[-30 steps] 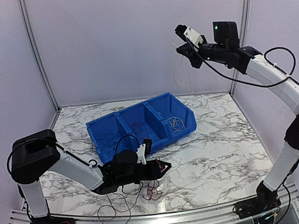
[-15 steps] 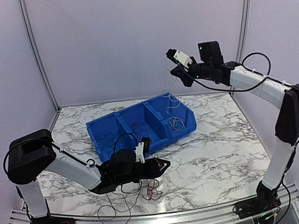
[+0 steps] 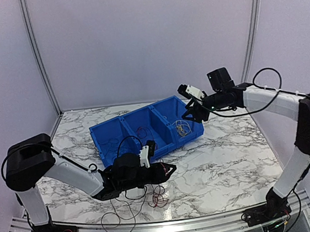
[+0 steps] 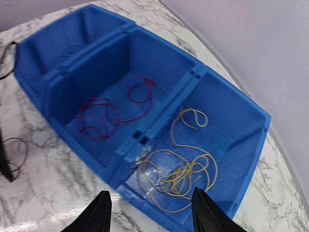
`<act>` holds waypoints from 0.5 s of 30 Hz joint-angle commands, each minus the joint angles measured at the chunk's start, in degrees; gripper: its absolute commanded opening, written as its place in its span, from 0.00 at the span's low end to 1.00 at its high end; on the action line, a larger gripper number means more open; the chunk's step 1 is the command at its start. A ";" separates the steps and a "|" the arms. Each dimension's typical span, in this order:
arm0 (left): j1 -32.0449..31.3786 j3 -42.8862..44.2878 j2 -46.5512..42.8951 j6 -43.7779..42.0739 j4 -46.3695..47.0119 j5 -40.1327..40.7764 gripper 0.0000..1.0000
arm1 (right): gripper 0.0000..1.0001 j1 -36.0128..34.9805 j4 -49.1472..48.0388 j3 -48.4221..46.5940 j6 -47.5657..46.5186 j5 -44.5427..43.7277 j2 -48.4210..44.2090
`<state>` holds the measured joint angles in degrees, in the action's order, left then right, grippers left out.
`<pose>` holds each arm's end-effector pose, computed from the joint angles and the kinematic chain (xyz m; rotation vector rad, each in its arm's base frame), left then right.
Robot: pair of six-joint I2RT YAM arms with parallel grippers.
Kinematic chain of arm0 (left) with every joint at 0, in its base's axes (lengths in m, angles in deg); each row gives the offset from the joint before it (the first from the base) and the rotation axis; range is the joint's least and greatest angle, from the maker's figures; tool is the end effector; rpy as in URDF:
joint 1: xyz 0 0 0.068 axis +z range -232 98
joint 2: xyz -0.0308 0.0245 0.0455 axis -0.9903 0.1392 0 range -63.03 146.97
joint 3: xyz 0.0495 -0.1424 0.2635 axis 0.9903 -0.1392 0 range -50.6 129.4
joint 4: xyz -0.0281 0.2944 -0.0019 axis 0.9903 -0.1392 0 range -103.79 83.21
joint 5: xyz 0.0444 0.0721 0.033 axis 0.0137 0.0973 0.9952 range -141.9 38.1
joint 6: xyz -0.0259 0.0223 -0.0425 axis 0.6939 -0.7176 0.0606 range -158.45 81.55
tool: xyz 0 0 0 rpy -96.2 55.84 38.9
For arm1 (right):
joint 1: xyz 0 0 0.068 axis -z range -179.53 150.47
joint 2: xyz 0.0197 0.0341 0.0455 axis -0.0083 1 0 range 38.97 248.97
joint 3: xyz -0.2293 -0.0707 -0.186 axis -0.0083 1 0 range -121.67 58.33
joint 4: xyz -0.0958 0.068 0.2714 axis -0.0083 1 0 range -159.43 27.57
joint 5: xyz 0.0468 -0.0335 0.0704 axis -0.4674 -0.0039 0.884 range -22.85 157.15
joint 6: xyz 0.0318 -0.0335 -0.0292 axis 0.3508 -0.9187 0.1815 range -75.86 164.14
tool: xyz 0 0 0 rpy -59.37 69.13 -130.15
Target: Untangle the cables
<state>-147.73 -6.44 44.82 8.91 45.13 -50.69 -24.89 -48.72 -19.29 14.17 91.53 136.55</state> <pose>0.1639 -0.3619 0.1469 0.3031 1.9822 -1.3486 0.3778 0.1959 0.2969 -1.2320 1.8734 0.4403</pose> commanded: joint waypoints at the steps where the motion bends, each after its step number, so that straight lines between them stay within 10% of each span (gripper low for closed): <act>1: 0.32 0.77 -2.48 -3.41 -0.07 0.53 0.43 | 0.57 -3.21 3.52 8.08 -2.80 13.79 -11.01; 6: -0.03 7.01 0.30 -6.14 -8.32 2.29 0.46 | 0.58 -8.56 3.33 19.82 -4.30 17.10 -16.07; 11: -3.68 32.74 9.47 -15.92 -50.98 13.81 0.49 | 0.60 -5.80 4.10 22.06 -4.21 21.17 -18.12; 15: -3.62 30.31 7.73 -13.80 -50.22 15.62 0.51 | 0.62 -3.82 5.86 21.59 -5.00 23.79 -18.24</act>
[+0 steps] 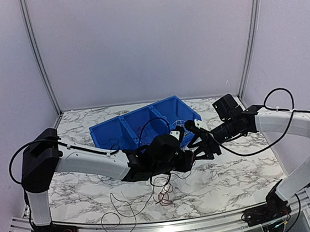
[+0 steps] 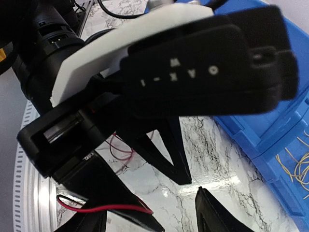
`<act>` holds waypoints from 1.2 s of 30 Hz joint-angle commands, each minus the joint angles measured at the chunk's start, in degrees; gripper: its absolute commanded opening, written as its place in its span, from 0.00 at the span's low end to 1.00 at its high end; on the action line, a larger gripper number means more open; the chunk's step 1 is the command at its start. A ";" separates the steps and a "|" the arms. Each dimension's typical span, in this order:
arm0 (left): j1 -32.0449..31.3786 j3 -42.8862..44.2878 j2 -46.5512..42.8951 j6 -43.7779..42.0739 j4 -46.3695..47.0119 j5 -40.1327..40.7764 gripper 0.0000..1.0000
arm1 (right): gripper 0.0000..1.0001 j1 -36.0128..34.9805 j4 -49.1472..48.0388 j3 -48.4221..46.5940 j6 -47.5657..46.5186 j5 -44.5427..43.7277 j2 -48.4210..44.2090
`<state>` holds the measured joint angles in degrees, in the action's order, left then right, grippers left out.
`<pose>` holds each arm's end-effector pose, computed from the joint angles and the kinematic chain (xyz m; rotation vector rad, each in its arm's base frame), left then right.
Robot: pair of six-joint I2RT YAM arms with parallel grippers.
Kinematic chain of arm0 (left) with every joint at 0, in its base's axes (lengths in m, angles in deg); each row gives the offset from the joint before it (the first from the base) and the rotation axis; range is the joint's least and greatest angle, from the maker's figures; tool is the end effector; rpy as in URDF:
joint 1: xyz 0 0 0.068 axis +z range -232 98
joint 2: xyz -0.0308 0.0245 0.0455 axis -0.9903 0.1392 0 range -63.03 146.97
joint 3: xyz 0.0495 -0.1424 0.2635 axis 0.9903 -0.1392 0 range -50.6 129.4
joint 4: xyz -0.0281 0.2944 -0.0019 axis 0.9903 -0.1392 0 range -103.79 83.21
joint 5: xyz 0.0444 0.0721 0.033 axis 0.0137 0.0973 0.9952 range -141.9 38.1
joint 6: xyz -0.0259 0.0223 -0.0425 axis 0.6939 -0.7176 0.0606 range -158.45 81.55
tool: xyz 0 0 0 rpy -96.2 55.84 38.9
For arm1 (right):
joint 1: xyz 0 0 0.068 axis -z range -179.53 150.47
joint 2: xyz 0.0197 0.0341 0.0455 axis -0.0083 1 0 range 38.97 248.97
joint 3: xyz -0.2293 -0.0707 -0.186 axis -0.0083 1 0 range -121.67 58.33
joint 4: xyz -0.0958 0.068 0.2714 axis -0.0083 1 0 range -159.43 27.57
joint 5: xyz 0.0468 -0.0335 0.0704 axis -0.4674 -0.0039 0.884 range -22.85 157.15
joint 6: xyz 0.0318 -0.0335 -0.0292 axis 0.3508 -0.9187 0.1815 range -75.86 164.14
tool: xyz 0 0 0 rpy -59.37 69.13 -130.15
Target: Untangle the cables
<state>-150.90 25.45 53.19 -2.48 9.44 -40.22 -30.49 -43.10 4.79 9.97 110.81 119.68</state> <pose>0.1885 -0.4681 0.1987 0.4639 2.0648 -0.9565 0.2525 0.1810 0.2494 -1.5198 1.8054 0.9150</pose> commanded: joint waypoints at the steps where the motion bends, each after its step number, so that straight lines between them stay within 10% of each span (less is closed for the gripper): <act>1: -0.43 -2.10 -1.08 -2.38 -14.82 5.30 0.52 | 0.62 2.52 -0.58 -2.06 -0.37 4.21 -1.83; 12: -0.44 -3.14 -3.48 -1.52 -26.06 6.98 0.56 | 0.65 4.13 2.14 -2.25 -1.63 8.37 1.77; 29: -0.62 -15.93 -15.33 1.20 -20.91 -4.58 0.53 | 0.71 -0.16 0.47 -5.46 4.77 -11.22 17.84; 31: -0.62 -16.57 -14.87 2.06 -19.93 -6.04 0.52 | 0.63 -1.25 0.26 -6.08 5.14 -13.40 19.58; 36: -0.60 -18.08 -14.83 3.66 -19.48 -8.51 0.44 | 0.04 -1.56 2.06 -8.68 5.51 -14.39 22.06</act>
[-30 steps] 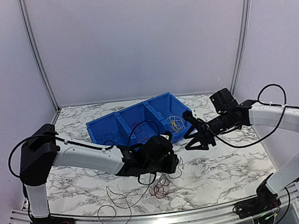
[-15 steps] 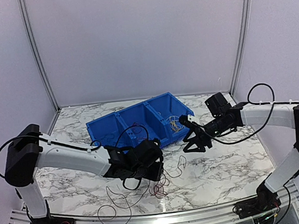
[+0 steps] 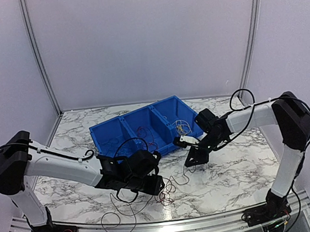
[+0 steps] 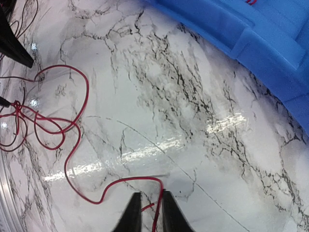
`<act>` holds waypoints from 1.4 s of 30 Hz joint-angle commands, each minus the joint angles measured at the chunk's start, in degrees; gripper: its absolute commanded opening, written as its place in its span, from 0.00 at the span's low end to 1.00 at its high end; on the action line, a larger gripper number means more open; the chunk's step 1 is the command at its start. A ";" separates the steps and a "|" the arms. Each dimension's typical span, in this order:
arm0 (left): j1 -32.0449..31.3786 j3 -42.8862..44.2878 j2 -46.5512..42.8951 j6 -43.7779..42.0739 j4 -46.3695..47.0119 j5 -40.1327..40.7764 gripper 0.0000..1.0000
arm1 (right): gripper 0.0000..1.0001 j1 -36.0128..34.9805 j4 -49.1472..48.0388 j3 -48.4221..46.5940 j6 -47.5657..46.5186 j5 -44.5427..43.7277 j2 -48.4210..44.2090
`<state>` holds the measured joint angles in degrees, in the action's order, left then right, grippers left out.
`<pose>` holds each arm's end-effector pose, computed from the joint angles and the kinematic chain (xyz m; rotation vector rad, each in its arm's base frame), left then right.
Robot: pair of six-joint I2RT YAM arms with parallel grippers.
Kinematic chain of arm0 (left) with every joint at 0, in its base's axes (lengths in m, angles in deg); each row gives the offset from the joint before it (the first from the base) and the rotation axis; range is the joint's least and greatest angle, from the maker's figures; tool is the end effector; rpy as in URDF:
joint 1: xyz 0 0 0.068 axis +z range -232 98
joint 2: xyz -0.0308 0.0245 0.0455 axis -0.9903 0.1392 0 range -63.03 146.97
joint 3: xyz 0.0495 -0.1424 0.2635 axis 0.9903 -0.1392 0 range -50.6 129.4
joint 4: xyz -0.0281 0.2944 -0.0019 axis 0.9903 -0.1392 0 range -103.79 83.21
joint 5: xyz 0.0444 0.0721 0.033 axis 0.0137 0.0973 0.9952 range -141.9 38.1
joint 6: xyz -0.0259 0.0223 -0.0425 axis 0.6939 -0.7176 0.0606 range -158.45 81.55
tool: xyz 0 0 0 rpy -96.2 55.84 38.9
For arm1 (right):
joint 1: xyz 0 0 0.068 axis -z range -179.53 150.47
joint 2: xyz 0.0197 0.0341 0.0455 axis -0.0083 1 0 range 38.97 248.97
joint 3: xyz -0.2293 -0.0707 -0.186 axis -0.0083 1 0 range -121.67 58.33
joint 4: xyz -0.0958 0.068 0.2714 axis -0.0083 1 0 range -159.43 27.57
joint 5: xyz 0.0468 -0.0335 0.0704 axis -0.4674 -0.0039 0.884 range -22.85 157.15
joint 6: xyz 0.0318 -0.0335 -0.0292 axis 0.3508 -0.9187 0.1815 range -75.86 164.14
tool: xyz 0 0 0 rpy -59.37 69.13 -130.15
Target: Untangle the cables
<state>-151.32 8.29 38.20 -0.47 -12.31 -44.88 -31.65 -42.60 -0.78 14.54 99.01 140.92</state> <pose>0.1453 -0.3725 0.1767 0.6245 2.4468 -0.6915 0.2986 0.2103 0.1569 -1.5029 2.2457 0.7805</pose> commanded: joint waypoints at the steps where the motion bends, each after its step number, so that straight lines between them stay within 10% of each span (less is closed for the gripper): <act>1: -0.20 -1.46 -0.06 1.66 3.14 -4.91 0.44 | 0.00 -0.39 1.34 -3.07 0.97 -2.82 0.35; 17: -0.11 -2.40 3.68 2.85 7.76 -11.61 0.09 | 0.00 1.28 -0.81 -1.20 0.69 -3.99 -6.74; 28: -0.11 -8.24 -12.19 -6.05 15.73 4.46 0.00 | 0.00 7.02 0.77 0.83 -4.96 -14.54 -16.48; 33: -0.11 -6.79 -13.49 -15.24 18.86 4.75 0.00 | 0.43 5.63 13.55 -1.27 -13.26 -0.09 -24.76; 42: -0.28 -3.95 -11.48 -21.55 22.72 1.41 0.00 | 0.46 -3.41 10.37 -8.18 -9.37 16.17 -26.18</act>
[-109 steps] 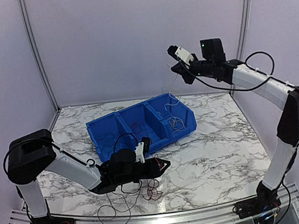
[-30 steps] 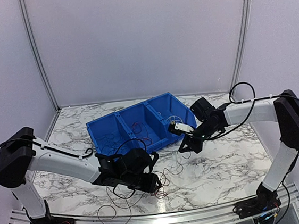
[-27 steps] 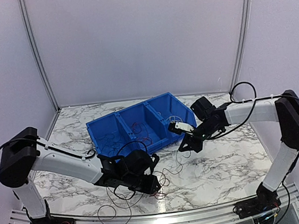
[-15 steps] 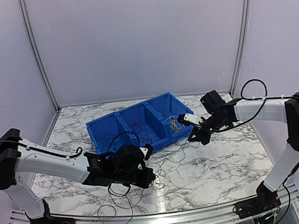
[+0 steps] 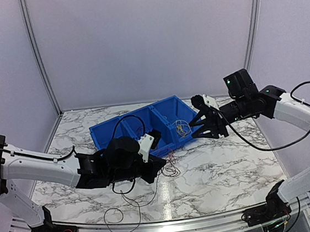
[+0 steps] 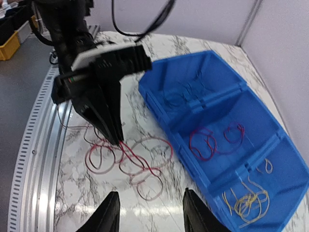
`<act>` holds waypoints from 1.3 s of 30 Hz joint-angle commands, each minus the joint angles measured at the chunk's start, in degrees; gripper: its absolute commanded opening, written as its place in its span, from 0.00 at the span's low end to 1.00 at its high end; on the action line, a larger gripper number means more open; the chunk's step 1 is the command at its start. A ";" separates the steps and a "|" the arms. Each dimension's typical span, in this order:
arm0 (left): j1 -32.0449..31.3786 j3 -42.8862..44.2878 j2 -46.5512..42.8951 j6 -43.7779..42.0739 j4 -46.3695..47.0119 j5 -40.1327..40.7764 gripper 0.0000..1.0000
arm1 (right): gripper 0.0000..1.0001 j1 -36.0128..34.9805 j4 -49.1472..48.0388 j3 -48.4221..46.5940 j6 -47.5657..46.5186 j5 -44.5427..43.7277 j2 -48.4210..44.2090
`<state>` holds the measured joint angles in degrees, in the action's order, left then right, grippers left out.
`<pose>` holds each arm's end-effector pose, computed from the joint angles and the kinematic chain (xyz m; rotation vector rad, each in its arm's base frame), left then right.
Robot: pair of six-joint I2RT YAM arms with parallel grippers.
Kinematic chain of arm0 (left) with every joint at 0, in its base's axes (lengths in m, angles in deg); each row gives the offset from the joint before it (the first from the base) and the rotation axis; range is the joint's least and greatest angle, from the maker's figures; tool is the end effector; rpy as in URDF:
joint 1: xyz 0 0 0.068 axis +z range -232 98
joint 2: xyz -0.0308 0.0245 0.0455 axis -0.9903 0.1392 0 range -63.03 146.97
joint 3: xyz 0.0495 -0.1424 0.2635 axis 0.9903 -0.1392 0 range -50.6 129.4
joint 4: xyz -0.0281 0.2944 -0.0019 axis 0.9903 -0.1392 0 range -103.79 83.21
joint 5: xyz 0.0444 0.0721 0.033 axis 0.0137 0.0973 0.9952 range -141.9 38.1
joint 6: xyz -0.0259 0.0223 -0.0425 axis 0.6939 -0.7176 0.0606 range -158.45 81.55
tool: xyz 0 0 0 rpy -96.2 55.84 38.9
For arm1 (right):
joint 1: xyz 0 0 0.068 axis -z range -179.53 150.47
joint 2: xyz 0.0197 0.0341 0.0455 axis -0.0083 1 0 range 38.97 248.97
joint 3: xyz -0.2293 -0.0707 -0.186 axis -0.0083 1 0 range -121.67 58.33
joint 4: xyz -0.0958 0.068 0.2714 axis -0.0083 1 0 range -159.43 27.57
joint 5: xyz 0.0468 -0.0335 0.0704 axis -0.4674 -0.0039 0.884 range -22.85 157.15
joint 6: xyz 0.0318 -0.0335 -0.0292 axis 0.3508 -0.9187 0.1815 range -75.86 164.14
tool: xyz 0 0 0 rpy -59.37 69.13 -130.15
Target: Untangle the cables
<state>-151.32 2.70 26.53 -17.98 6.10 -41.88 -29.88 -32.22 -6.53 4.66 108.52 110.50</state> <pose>0.1404 -0.3542 0.2476 0.7468 1.9326 -0.8310 0.2343 0.1653 0.3504 -1.5397 1.5918 0.7487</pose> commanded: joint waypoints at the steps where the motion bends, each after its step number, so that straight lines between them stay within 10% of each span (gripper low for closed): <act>1: -0.29 1.61 0.10 -4.32 4.75 -2.33 0.00 | 0.47 -6.24 -1.34 -2.01 1.14 5.13 5.36; 14: -0.89 0.02 -1.20 -6.09 9.76 -7.80 0.00 | 0.55 -11.05 -7.18 0.50 0.79 5.46 13.62; 21: -0.90 -0.20 -0.77 -5.66 10.58 -8.31 0.01 | 0.24 -11.40 -7.30 1.11 0.55 6.30 13.98; 25: -0.91 -1.51 -1.71 -3.47 10.58 -4.76 0.20 | 0.01 -11.40 -8.88 2.71 1.00 5.06 12.47; 39: -0.91 -4.44 -3.78 0.32 10.85 -1.48 0.13 | 0.00 -11.41 -10.93 4.74 2.66 2.89 11.18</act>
<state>-151.97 -3.73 21.92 -17.85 15.45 -42.80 -41.00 -41.95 -1.15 6.43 111.84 122.80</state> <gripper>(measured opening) 0.154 0.027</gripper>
